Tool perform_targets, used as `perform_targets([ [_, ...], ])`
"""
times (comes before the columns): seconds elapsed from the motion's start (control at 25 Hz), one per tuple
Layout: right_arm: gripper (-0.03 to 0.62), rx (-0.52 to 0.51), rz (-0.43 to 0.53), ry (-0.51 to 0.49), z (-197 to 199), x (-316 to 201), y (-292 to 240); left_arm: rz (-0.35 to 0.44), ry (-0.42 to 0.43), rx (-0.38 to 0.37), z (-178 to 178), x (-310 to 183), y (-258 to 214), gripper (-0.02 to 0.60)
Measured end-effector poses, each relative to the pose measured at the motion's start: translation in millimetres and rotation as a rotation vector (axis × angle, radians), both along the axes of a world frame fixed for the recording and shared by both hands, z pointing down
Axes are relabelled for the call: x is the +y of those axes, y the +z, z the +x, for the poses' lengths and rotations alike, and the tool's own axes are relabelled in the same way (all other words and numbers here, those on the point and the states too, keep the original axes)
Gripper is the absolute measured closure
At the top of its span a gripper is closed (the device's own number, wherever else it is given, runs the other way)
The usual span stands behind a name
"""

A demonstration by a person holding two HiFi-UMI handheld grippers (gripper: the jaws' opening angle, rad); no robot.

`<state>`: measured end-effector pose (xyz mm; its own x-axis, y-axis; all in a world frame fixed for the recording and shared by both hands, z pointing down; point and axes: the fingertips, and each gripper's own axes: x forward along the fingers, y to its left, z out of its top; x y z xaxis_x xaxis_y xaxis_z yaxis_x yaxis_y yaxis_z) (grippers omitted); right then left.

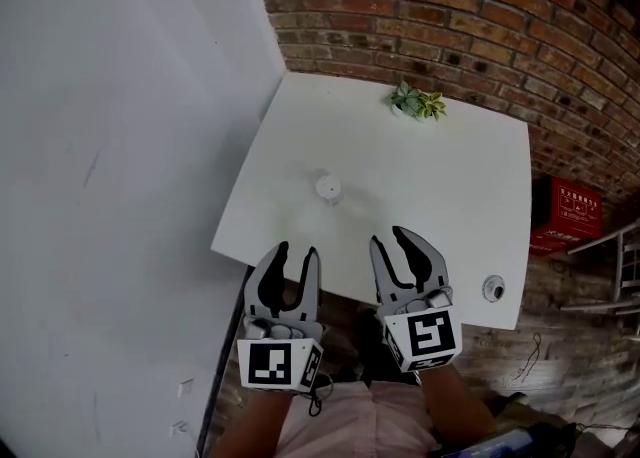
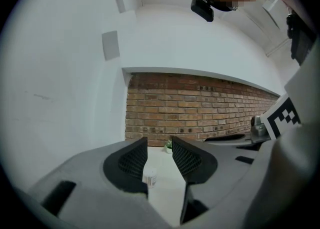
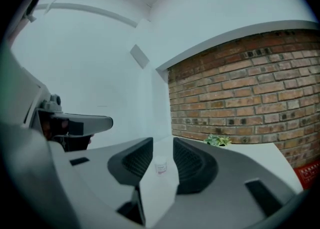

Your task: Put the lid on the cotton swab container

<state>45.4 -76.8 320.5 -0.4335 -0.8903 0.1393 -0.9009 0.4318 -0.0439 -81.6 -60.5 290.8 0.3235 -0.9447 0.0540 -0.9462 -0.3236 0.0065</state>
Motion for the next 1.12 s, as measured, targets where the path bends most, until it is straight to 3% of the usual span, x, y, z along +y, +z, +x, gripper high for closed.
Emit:
perform_targets([
  [0.36,0.465,-0.014,0.043,-0.026,12.0,-59.3,-19.0,0.014,-0.045,-0.004,1.7,-51.2,-11.2,0.433],
  [0.72,0.465,0.013,0.085,-0.021,4.5,-108.2,-38.2,0.001,-0.095,0.042,-25.6,-80.6,-6.3,0.432],
  [1.12,0.465,0.039,0.045,-0.004,-24.4,-158.1,-16.7,-0.063,-0.011,0.112,-46.7,-142.6,19.4,0.425],
])
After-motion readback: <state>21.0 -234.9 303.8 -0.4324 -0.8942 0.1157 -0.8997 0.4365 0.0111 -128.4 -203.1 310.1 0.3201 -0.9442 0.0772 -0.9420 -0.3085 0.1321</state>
